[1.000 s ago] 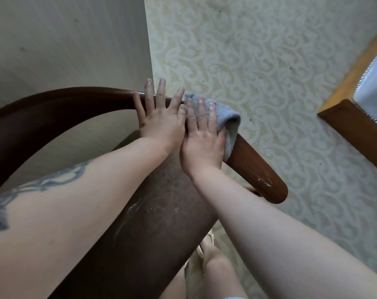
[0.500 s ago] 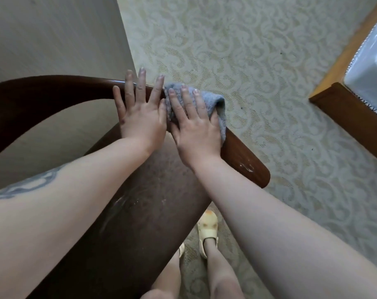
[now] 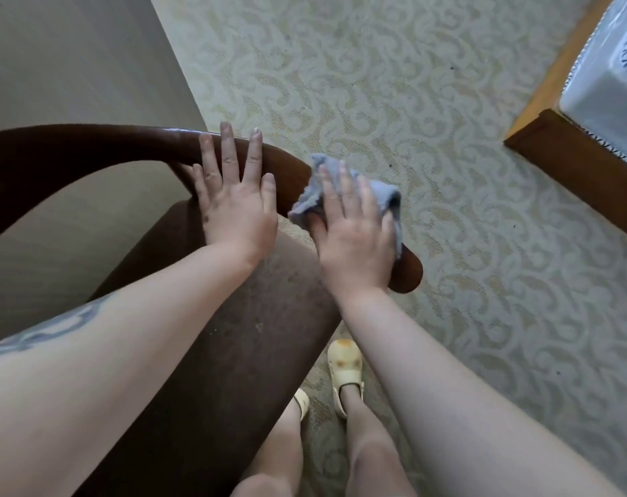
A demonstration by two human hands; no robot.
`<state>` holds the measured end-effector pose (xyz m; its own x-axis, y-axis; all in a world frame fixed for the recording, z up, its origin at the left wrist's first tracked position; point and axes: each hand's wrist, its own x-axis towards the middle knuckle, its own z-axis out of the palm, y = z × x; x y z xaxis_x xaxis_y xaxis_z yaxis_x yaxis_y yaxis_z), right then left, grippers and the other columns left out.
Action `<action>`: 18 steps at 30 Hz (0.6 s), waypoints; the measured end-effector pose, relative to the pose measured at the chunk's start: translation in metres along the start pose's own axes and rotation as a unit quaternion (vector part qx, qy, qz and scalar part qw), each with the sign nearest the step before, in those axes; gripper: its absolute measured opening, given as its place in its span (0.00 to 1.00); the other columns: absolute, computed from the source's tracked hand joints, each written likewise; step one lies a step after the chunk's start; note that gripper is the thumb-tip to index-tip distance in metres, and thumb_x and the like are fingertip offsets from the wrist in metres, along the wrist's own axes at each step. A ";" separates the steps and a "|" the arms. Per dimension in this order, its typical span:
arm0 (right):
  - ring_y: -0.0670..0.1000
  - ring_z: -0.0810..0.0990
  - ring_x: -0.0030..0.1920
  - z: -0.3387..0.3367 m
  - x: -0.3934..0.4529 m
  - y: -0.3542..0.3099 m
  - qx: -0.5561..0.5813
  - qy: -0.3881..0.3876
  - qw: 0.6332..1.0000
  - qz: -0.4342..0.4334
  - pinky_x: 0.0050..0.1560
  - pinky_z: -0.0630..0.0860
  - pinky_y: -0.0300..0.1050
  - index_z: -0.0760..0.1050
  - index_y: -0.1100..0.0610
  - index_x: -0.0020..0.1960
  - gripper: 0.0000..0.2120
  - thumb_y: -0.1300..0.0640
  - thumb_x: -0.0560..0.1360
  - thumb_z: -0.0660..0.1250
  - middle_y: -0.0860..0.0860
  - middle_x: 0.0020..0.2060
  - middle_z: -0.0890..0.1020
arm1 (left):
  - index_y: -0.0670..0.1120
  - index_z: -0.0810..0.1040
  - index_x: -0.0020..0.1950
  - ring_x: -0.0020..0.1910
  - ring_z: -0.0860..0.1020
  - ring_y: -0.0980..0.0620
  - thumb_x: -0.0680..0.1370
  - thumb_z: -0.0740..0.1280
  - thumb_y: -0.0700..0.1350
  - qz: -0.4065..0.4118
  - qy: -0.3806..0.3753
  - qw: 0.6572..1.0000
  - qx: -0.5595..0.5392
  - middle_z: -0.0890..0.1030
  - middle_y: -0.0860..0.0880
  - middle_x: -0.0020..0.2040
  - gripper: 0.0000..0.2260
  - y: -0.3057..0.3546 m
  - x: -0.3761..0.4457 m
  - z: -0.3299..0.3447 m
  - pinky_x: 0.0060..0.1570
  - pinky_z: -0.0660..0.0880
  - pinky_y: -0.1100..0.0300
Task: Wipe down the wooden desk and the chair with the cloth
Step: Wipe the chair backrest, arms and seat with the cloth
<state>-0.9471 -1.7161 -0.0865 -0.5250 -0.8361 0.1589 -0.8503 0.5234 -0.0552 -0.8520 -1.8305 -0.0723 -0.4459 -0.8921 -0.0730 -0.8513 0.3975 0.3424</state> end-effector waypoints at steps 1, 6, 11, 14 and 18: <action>0.53 0.64 0.74 -0.003 -0.020 0.007 0.002 0.008 0.999 0.047 0.64 0.67 0.58 0.60 0.48 0.77 0.27 0.44 0.80 0.55 0.48 0.76 0.63 | 0.55 0.44 0.79 0.77 0.36 0.46 0.84 0.49 0.51 -0.008 0.004 1.000 -0.002 0.39 0.48 0.80 0.25 0.001 0.000 0.000 0.73 0.35 0.49; 0.53 0.61 0.76 0.005 -0.046 -0.016 -0.003 0.015 1.000 -0.018 0.67 0.58 0.56 0.58 0.47 0.78 0.28 0.48 0.79 0.58 0.49 0.77 0.61 | 0.54 0.45 0.80 0.77 0.36 0.46 0.83 0.50 0.52 -0.023 0.006 1.000 -0.002 0.38 0.46 0.79 0.26 0.013 -0.002 0.004 0.73 0.34 0.49; 0.53 0.67 0.72 -0.012 0.012 0.018 0.060 -0.073 0.995 0.036 0.65 0.65 0.53 0.59 0.46 0.77 0.26 0.43 0.80 0.46 0.48 0.76 0.64 | 0.56 0.43 0.79 0.77 0.36 0.46 0.83 0.48 0.54 0.001 -0.011 1.000 0.022 0.38 0.47 0.79 0.25 0.005 -0.005 -0.001 0.74 0.35 0.48; 0.53 0.70 0.68 -0.017 -0.041 0.028 0.007 -0.017 0.996 0.087 0.63 0.62 0.53 0.62 0.48 0.77 0.24 0.45 0.82 0.50 0.49 0.74 0.66 | 0.57 0.42 0.79 0.77 0.35 0.47 0.83 0.48 0.55 0.003 -0.014 1.000 0.028 0.38 0.48 0.79 0.25 0.002 -0.005 -0.005 0.73 0.34 0.49; 0.54 0.63 0.73 -0.003 -0.026 -0.005 -0.018 -0.012 0.999 0.044 0.64 0.60 0.57 0.60 0.49 0.77 0.27 0.45 0.80 0.52 0.50 0.76 0.64 | 0.57 0.41 0.79 0.77 0.34 0.47 0.84 0.48 0.54 -0.029 -0.020 0.999 0.005 0.35 0.48 0.79 0.25 0.014 -0.004 -0.001 0.72 0.32 0.50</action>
<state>-0.9288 -1.6963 -0.0869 -0.5993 -0.7899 0.1303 -0.7988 0.6006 -0.0332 -0.8620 -1.8212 -0.0663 -0.4058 -0.9048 -0.1292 -0.8786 0.3472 0.3278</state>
